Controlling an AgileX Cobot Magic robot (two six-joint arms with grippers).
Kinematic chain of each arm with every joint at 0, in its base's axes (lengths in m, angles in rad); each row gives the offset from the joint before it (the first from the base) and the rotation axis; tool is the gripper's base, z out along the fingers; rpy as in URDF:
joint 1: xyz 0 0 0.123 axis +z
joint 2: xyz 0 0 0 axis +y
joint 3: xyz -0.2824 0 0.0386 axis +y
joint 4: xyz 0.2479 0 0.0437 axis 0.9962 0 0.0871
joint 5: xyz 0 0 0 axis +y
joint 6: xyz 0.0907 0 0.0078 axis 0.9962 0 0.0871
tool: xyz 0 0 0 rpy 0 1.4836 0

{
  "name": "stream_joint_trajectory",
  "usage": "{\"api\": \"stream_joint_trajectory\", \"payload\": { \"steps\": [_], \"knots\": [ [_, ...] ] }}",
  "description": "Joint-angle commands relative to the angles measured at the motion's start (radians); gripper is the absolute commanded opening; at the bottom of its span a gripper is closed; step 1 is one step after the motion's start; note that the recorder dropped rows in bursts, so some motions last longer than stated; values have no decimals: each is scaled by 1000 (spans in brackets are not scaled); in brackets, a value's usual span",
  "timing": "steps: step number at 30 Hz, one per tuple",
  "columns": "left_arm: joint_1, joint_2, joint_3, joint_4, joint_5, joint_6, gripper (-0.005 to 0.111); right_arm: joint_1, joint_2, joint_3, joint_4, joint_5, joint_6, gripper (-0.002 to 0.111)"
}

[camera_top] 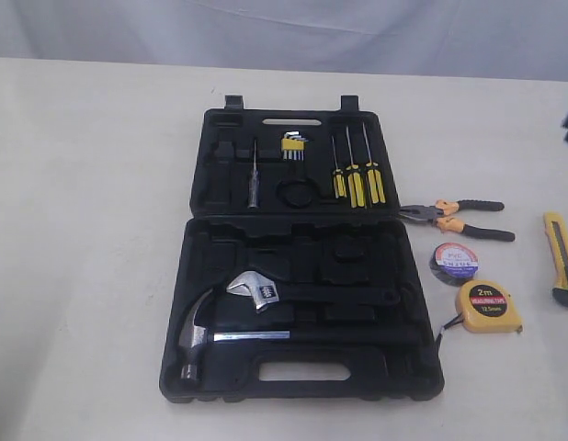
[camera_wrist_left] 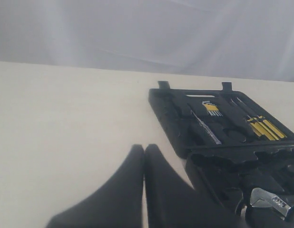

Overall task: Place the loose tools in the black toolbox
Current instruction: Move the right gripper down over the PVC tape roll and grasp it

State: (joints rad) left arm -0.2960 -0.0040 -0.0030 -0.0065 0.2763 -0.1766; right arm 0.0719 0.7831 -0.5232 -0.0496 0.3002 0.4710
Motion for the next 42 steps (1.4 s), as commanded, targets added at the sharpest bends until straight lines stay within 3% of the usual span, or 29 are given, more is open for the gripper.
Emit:
{"api": "stream_joint_trajectory", "payload": {
  "steps": [1, 11, 16, 18, 22, 24, 30, 42],
  "knots": [
    [-5, 4, 3, 6, -4, 1, 0, 31, 291, -172, 8, 236, -137, -1],
    [-5, 4, 3, 6, -4, 1, 0, 31, 694, -315, 189, 437, -480, -1],
    [-5, 4, 3, 6, -4, 1, 0, 31, 808, -329, 257, 419, -569, 4],
    [-5, 4, 3, 6, -4, 1, 0, 31, 843, -329, 253, 388, -569, 18],
    [-5, 4, 3, 6, -4, 1, 0, 31, 889, -329, 231, 326, -569, 58],
    [-5, 4, 3, 6, -4, 1, 0, 31, 901, -329, 202, 285, -544, 68],
    [-5, 4, 3, 6, -4, 1, 0, 31, 923, -329, 29, 219, -395, 68],
    [-5, 4, 3, 6, -4, 1, 0, 29, 1026, -331, 24, 182, -381, 68]
  ]
}}
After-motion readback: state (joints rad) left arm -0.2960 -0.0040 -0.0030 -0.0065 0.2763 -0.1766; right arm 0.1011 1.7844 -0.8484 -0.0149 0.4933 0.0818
